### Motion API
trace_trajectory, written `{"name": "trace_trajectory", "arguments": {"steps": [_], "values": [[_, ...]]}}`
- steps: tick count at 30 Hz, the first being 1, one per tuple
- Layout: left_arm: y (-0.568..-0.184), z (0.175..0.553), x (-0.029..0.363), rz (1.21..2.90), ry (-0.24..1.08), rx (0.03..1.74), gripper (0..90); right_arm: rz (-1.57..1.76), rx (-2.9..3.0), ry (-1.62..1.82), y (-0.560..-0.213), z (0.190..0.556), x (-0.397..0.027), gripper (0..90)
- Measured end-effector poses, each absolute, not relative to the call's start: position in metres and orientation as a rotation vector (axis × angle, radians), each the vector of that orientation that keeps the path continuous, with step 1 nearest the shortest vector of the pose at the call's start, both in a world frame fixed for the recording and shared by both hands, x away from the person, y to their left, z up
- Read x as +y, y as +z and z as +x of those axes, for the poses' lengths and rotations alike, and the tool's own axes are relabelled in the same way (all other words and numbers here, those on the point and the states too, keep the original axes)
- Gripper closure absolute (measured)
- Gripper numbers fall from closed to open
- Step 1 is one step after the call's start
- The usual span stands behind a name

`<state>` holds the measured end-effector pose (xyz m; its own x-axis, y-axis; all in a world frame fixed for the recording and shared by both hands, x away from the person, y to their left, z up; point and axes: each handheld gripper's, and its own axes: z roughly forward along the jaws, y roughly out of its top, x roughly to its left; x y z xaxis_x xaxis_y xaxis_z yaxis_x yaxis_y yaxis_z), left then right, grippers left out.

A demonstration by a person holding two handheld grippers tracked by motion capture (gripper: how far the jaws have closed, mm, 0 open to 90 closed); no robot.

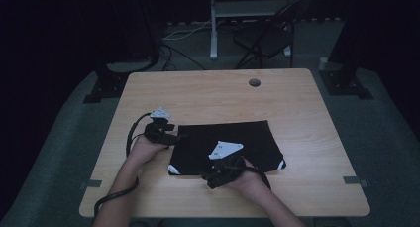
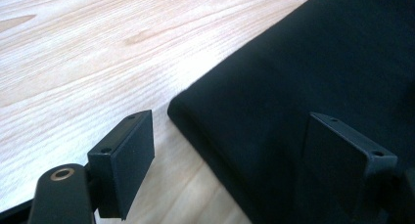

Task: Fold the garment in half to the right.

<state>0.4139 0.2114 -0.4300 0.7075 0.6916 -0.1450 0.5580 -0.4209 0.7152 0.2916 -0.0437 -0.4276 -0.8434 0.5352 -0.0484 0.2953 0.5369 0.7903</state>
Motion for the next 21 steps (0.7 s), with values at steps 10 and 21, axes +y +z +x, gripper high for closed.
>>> {"name": "trace_trajectory", "arguments": {"steps": [10, 21], "values": [[-0.434, 0.431, 0.209, 2.068, 0.047, 0.978, 19.8, 0.706, 2.511, 1.224, -0.434, 0.294, -0.044, 10.1], [-0.433, 0.433, 0.204, 2.083, 0.091, 0.983, 37.6, 0.733, 2.545, 1.227, -0.443, 0.301, -0.045, 10.1]]}}
